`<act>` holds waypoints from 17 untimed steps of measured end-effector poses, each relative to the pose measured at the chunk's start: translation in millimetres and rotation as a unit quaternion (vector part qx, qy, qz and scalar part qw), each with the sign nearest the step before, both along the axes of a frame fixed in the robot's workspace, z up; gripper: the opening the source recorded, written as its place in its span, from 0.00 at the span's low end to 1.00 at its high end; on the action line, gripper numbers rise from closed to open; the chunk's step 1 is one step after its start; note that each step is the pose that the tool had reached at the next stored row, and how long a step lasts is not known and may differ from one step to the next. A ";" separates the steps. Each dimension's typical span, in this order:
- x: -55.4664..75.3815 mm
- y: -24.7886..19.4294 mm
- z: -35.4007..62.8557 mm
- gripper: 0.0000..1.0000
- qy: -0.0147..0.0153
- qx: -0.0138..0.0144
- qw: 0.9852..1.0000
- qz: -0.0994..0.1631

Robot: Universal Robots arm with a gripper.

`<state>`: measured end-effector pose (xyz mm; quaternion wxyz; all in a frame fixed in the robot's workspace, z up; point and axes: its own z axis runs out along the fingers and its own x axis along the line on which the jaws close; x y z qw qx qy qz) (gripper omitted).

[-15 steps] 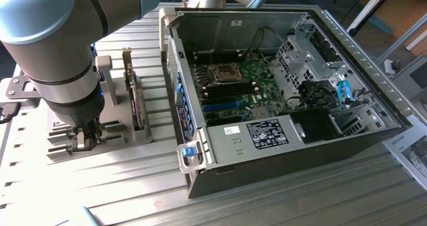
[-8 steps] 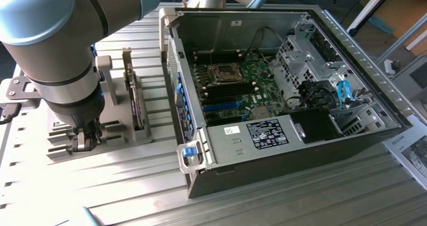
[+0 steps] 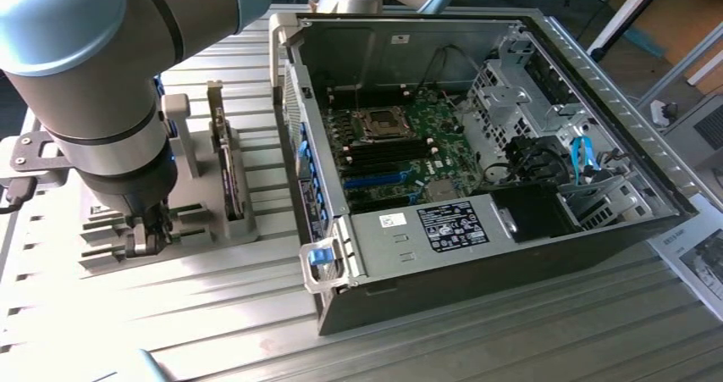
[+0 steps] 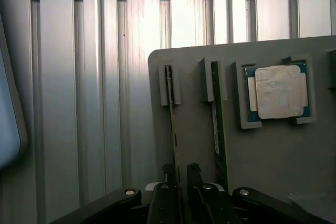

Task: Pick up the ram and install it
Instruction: 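Pick up the ram and move it above insertion slot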

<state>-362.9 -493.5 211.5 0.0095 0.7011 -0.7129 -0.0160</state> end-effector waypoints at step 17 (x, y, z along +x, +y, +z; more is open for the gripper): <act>1.7 0.0 0.0 0.23 0.000 0.000 1.000 0.007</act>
